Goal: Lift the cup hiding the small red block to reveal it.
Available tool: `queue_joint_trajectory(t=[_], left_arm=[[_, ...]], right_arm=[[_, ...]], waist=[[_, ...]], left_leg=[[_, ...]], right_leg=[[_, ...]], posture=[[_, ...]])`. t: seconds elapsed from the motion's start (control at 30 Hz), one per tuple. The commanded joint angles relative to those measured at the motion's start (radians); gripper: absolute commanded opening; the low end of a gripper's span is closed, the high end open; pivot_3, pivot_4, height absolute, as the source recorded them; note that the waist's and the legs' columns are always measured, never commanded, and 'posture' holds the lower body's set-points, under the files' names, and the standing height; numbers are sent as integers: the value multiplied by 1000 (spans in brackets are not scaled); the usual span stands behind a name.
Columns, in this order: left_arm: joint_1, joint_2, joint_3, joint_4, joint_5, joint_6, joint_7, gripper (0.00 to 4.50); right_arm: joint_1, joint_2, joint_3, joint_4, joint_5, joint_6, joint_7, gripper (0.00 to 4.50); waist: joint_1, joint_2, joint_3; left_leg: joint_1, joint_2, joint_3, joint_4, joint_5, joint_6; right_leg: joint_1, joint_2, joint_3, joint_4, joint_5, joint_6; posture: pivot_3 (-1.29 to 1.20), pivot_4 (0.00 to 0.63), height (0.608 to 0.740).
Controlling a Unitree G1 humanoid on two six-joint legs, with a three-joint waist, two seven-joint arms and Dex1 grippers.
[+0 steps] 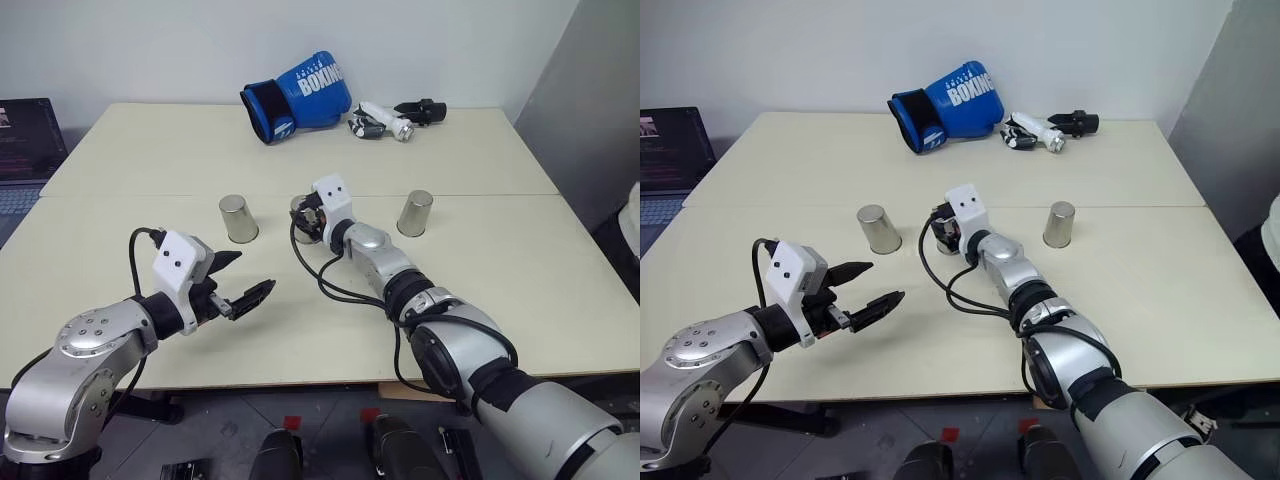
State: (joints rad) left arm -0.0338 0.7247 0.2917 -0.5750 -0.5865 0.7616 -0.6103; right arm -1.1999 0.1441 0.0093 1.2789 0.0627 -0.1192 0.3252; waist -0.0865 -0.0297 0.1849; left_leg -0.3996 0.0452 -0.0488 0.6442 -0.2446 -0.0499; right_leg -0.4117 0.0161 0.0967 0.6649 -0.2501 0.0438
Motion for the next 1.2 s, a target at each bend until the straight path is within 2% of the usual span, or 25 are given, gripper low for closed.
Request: queue_joint_trajectory(t=[0.03,0.13,0.3,0.63,0.67,0.7,0.87,0.97,1.1,1.2], left_arm=[[-3,5,10,-14,-2,-11,5,4500],[6,7,14,-14,-4,-12,4,4500],[14,11,15,-14,-4,-13,1,4500],[-1,17,-2,12,9,-25,-18,4500],[-3,18,-2,12,8,-25,-19,4500],[-4,18,-2,12,7,-24,-19,4500],[-8,25,1,21,10,-28,-26,4500],[-11,30,6,25,8,-24,-30,4500],[-14,65,46,49,-6,-14,-62,4500],[-22,112,85,83,-16,-5,-94,4500]], right_arm=[[-46,-19,-54,-122,53,-6,57,2512],[-22,-49,-66,-253,74,59,75,2512],[43,-128,-34,-425,18,188,13,2512],[81,-154,-52,-285,6,221,-62,2512],[88,-157,-51,-274,3,215,-66,3198],[93,-160,-50,-265,0,211,-69,3260],[135,-179,-30,-322,-11,221,-57,4362],[195,-205,-8,-480,-8,300,-21,4437],[360,-302,34,-916,35,578,84,4437],[492,-429,46,-1259,103,823,180,4437]], waist=[[0,0,0],[0,1,0],[4,0,0],[-1,0,0],[-2,0,0],[-1,0,0],[-1,0,0],[0,1,0],[4,1,0],[9,1,1]], left_leg=[[0,0,0,0,0,0],[0,0,0,0,0,0],[0,0,-1,0,0,0],[0,0,0,0,0,0],[0,0,0,0,0,0],[0,0,0,0,0,0],[0,0,0,0,0,0],[0,0,0,0,0,0],[-1,0,0,0,0,0],[-1,0,-1,-1,0,0]], right_leg=[[0,0,0,0,0,0],[0,0,0,0,0,0],[0,0,0,0,0,0],[0,0,0,0,0,0],[0,0,0,0,0,0],[0,0,0,0,0,0],[0,0,0,-1,0,0],[0,0,0,-1,0,0],[0,0,0,0,0,0],[0,0,0,-1,-1,-1]], posture=[[0,150,740],[0,150,740],[0,150,740],[0,150,740],[0,150,740],[0,150,740],[0,150,740],[0,150,740],[0,150,740],[0,150,740]])
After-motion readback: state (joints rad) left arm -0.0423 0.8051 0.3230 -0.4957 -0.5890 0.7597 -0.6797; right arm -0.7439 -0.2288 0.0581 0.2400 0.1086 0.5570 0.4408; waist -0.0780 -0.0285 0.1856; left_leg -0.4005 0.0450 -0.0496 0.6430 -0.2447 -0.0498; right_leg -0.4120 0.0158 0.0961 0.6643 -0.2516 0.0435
